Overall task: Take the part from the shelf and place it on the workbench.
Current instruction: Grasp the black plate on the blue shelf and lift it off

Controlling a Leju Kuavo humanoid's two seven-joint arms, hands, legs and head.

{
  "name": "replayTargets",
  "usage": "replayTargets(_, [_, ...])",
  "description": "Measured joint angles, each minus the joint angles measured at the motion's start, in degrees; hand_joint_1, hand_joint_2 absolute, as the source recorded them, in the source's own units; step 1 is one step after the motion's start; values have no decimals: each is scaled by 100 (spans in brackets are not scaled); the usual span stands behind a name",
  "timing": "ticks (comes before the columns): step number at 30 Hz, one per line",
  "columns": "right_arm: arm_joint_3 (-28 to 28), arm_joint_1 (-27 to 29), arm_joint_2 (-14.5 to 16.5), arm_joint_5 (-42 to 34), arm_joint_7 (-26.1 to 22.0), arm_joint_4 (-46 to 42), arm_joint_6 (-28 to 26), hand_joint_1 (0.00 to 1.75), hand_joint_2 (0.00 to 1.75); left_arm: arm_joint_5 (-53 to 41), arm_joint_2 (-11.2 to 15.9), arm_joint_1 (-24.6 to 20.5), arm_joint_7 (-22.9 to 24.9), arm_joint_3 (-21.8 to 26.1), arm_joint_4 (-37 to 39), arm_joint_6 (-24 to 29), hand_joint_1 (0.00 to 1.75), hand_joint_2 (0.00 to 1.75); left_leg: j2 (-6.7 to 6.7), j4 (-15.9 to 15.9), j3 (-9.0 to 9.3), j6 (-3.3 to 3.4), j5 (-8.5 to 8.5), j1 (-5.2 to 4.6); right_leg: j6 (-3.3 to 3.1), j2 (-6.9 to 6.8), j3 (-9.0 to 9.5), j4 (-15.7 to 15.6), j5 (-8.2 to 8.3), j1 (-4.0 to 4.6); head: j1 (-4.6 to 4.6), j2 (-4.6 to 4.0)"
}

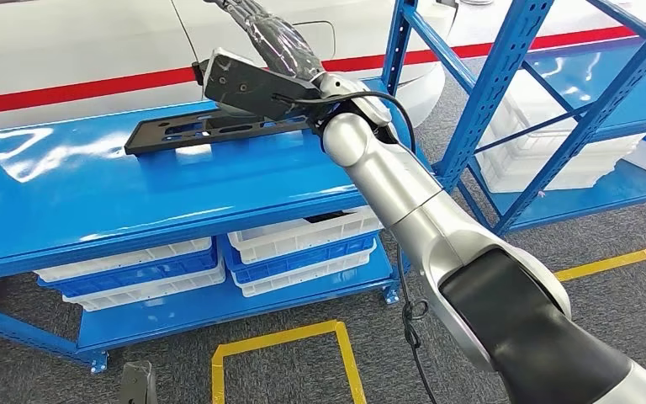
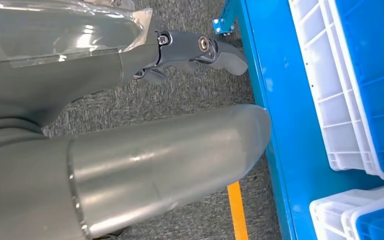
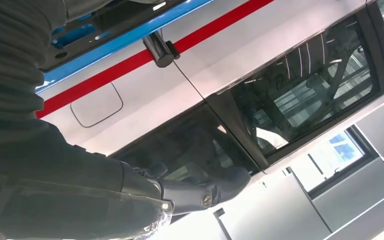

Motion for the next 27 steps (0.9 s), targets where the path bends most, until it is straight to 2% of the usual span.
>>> replayTargets(1, [2, 12, 1, 1, 0, 13, 1, 0, 175, 4, -4, 8, -2, 0, 0, -1, 0, 0, -8, 1, 23, 3, -33, 0, 1, 0, -242, 322, -102, -8, 1, 0])
replayTargets(2, [3, 28, 1, 2, 0, 27, 1, 0, 175, 5, -8, 23, -4, 1, 0, -2, 0, 0, -19, 2, 57, -2, -72, 0, 21, 0, -411, 474, -149, -16, 0, 0])
replayTargets(3, [4, 40, 2, 3, 0, 41, 2, 0, 175, 6, -11, 37, -8, 1, 0, -5, 0, 0, -33, 4, 102, -11, -114, 1, 61, -1, -481, 418, -96, -27, 0, 0])
replayTargets(4, [4, 44, 4, 8, 0, 50, 2, 0, 175, 6, -15, 47, -11, 2, 0, -10, 0, 0, -45, 5, 159, -26, -161, 2, 119, -5, -445, 148, 72, -43, 0, 0])
replayTargets(5, [5, 42, 5, 12, 0, 57, 2, 0, 175, 6, -20, 52, -14, 2, 0, -16, 0, 0, -56, 5, 215, -46, -209, 2, 179, -15, -336, -267, 328, -59, 1, 0])
replayTargets(6, [5, 37, 4, 16, 0, 63, 2, 0, 175, 6, -26, 53, -14, 2, 1, -22, 0, 0, -65, 11, 274, -72, -258, -3, 205, -33, -223, -675, 574, -66, 0, 0])
replayTargets(7, [8, 32, 3, 21, 1, 68, 3, 0, 175, 5, -31, 52, -14, 2, 1, -27, 0, 0, -72, 7, 314, -103, -305, -7, 173, -54, -122, -977, 725, -64, 0, 0])
replayTargets(8, [10, 28, 8, 27, 1, 73, 5, 0, 175, 5, -35, 51, -14, 2, 2, -31, 0, 0, -76, -4, 341, -140, -343, -9, 113, -66, -50, -1142, 817, -46, -2, 0])
replayTargets(10, [10, 17, 16, 40, 6, 78, 9, 0, 175, 1, -45, 53, -14, 3, 3, -34, 0, 0, -76, 34, 376, -206, -368, -3, -53, -65, 39, -1200, 821, -39, -6, 0])
replayTargets(12, [8, -8, 28, 46, 11, 77, 9, 0, 175, -3, -49, 51, -14, 3, 4, -33, 0, 0, -45, 246, 313, -254, -388, 18, -147, -53, 144, -1229, 824, -75, -13, 0])
replayTargets(14, [12, -36, 48, 49, 14, 76, 12, 0, 175, -4, -49, 42, -14, 2, 4, -33, 0, 0, -16, 781, 2, -305, -511, 45, -217, -51, 248, -1239, 769, -87, -19, 0])
replayTargets(16, [21, -40, 56, 57, 32, 77, 20, 0, 175, -5, -50, 48, -13, 1, 6, -34, 0, 0, -6, 1434, -464, -361, -765, 64, -257, -46, 327, -1238, 692, -81, -23, 0])
replayTargets(17, [25, -35, 55, 62, 48, 78, 25, 0, 175, -6, -50, 56, -9, 0, 6, -35, 0, 0, -1, 1601, -648, -382, -860, 74, -260, -41, 370, -1237, 648, -78, -23, 0])
replayTargets(18, [30, -32, 54, 66, 62, 78, 29, 0, 175, -8, -49, 62, -5, 1, 7, -35, 0, 0, 6, 1589, -746, -394, -864, 84, -253, -36, 419, -1237, 602, -78, -23, 0])
replayTargets(19, [33, -34, 54, 68, 75, 78, 32, 0, 175, -10, -47, 64, 0, 1, 7, -35, 0, 0, 13, 1382, -738, -394, -730, 95, -242, -31, 479, -1237, 553, -79, -22, 0])
replayTargets(21, [37, -45, 50, 63, 85, 78, 38, 0, 175, -14, -42, 65, 6, 1, 7, -35, 0, 0, 31, 610, -510, -360, -178, 100, -204, -26, 620, -1235, 444, -73, -22, 0])
replayTargets(22, [38, -55, 45, 62, 89, 78, 42, 0, 175, -15, -40, 63, 9, 0, 8, -37, 0, 0, 41, 286, -390, -333, 17, 92, -173, -20, 672, -1241, 392, -64, -22, 0])
replayTargets(23, [39, -68, 41, 61, 93, 78, 46, 0, 175, -17, -39, 60, 10, 0, 8, -39, 0, 0, 45, 80, -298, -301, 135, 74, -135, -15, 708, -1255, 348, -54, -22, 0])
replayTargets(25, [40, -94, 29, 60, 102, 77, 50, 0, 175, -22, -42, 54, 14, 0, 8, -44, 0, 0, 39, -8, -223, -223, 119, 42, -52, -7, 755, -1244, 320, -27, -20, 0])
replayTargets(27, [39, -110, 10, 58, 103, 75, 50, 0, 175, -26, -50, 50, 13, 0, 8, -44, 0, 0, 28, -48, -131, -138, 132, 37, 9, -13, 707, -1091, 300, -19, -16, 0])
